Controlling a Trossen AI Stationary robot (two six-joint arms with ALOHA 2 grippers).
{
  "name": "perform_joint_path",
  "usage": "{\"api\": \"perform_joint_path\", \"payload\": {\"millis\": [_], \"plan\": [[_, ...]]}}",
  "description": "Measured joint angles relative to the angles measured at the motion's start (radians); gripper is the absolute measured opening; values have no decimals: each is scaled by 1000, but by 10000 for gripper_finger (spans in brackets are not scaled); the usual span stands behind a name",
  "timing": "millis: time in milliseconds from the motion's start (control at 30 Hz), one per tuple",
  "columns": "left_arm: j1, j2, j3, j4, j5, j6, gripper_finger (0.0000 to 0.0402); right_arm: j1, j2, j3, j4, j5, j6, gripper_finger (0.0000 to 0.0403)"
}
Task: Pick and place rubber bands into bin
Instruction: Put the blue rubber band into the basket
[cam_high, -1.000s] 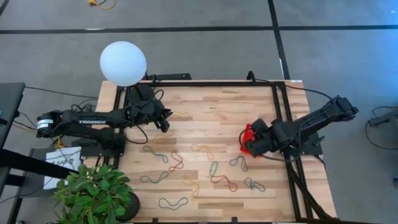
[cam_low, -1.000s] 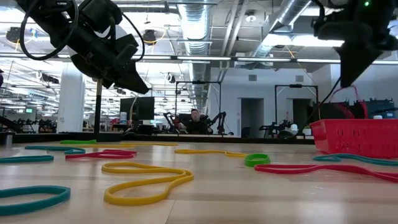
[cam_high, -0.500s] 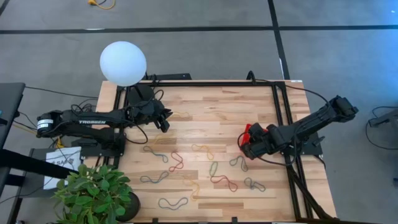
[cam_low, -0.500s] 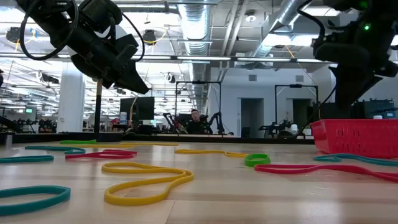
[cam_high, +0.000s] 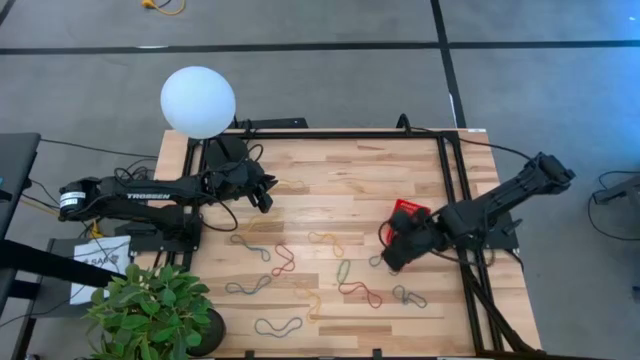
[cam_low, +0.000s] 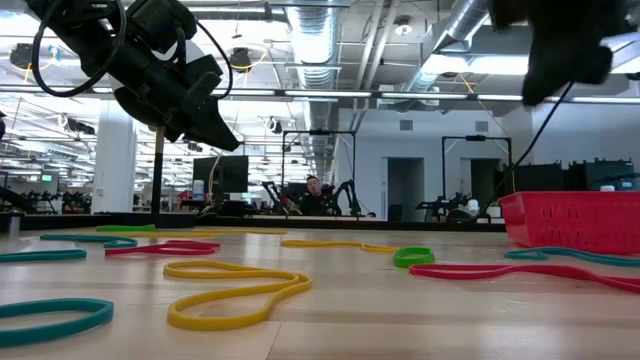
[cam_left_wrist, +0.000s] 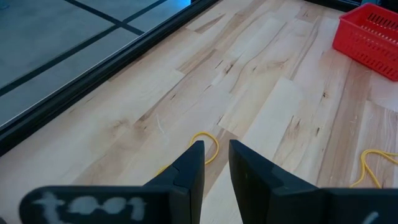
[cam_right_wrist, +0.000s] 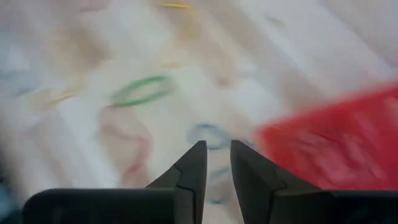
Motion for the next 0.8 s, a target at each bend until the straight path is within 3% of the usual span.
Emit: {"api": "perform_joint_path", "payload": {"millis": [167, 467, 633, 800], "plan": [[0, 0, 0, 0, 0, 0, 64, 114, 4, 2, 111, -5, -104, 67], [0, 13, -1, 5, 0, 3, 64, 222, 190, -2, 105, -112, 126, 50], [0, 37, -1, 22, 0, 1, 64, 233, 300, -2, 201, -246, 167, 43], [0, 57, -1, 31, 0, -2, 64, 228, 389, -2, 181, -414, 276, 41]]}}
